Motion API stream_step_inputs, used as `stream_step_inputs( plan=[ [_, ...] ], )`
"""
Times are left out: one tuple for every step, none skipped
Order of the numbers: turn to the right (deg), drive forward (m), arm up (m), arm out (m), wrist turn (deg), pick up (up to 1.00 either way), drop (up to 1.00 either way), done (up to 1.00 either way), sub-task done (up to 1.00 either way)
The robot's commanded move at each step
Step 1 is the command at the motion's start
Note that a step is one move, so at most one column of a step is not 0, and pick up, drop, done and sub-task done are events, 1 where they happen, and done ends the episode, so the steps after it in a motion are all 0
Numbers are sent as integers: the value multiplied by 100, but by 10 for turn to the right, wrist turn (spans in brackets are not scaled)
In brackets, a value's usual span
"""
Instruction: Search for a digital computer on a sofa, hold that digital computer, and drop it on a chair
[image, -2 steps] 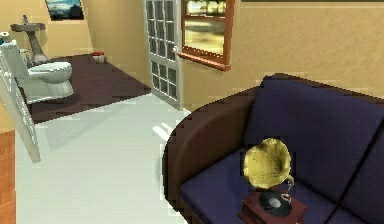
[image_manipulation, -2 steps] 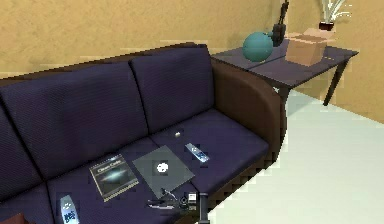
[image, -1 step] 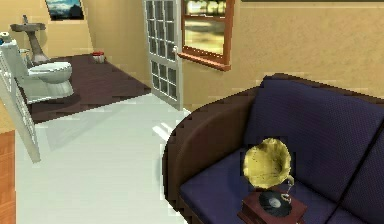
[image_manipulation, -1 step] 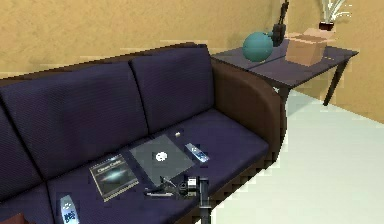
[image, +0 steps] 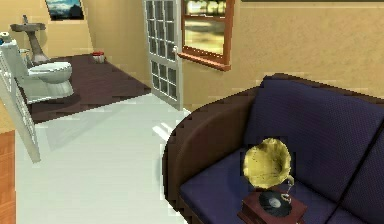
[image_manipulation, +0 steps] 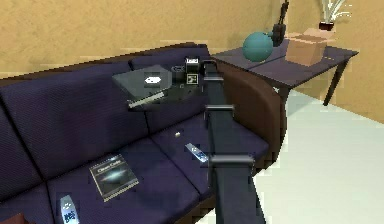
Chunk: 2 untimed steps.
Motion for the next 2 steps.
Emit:
stream_step_inputs(
  plan=[
    [0, 0, 6, 0, 0, 0, 0, 0, 0],
    [0, 0, 0, 0, -450, 0, 0, 0, 0]
  ],
)
